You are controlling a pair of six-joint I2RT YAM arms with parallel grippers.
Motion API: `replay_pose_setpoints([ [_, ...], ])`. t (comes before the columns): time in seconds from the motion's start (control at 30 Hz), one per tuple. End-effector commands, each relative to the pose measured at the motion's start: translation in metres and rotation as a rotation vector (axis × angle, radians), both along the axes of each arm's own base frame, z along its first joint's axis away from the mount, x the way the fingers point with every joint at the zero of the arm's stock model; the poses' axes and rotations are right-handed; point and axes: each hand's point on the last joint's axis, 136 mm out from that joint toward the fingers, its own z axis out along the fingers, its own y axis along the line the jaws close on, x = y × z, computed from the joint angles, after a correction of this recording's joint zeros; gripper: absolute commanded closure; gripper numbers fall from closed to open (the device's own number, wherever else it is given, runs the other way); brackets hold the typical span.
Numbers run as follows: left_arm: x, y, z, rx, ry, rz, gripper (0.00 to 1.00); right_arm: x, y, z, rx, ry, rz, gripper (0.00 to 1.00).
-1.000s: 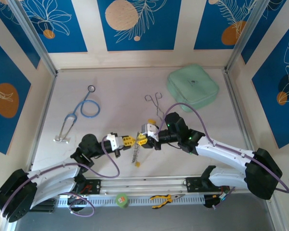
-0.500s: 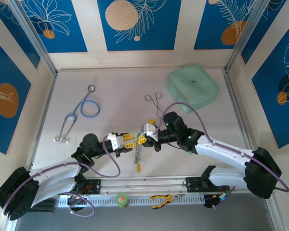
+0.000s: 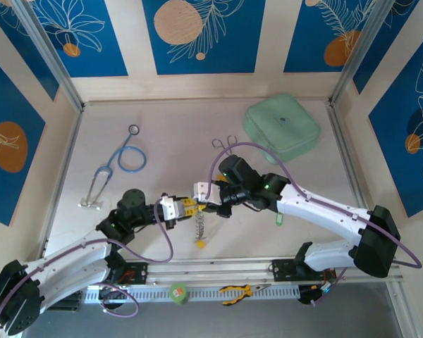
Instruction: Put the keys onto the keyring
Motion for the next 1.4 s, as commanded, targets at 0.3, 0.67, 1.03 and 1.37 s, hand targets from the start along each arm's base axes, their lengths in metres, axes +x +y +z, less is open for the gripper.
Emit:
replay_pose_setpoints([
  [0.3,0.0,-0.003,0.004,0.017,-0.022,-0.012,1.0,-0.011,0.013,0.021,0.052,-0.008,0.044,0.96],
  [0.67,-0.004,-0.002,0.034,-0.24,-0.022,-0.008,1.0,0.006,-0.018,0.025,0.375,0.049,-0.041,0.72],
  [1.03,-0.009,-0.005,0.04,-0.272,-0.005,-0.051,1.0,-0.004,-0.008,0.022,0.396,0.086,0.022,0.72],
  [1.37,-0.012,-0.007,0.044,-0.294,-0.002,-0.077,1.0,-0.005,0.001,0.026,0.408,0.085,0.047,0.83],
])
